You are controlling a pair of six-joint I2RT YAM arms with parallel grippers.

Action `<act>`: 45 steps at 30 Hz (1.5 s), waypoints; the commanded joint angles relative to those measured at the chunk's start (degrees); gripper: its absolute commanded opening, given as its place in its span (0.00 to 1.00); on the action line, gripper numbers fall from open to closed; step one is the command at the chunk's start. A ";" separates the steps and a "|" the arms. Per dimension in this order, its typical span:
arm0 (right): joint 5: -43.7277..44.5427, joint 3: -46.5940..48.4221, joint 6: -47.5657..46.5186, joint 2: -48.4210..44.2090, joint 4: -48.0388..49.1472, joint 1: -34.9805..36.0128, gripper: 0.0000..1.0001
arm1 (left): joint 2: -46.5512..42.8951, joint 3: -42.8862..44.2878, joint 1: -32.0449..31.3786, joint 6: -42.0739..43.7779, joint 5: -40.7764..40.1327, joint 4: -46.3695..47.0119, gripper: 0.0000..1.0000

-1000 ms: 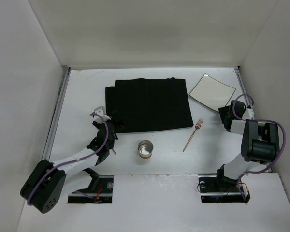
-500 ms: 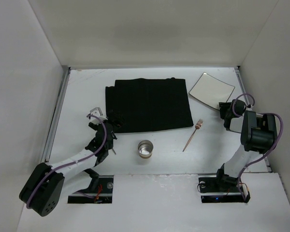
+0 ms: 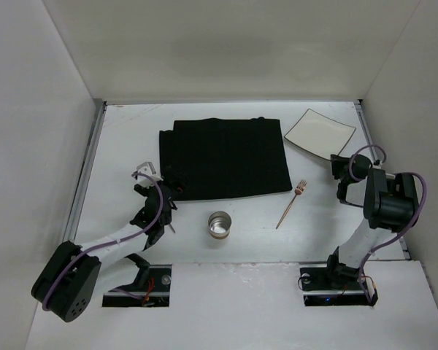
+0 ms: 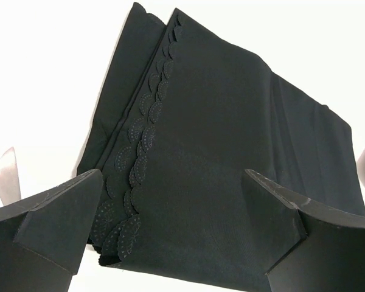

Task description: Set the dinner table for one person

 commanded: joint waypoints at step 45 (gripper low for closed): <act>-7.35 5.86 17.23 0.15 33.86 38.94 0.03 | -4.66 -3.44 3.25 -0.79 -2.18 4.14 1.00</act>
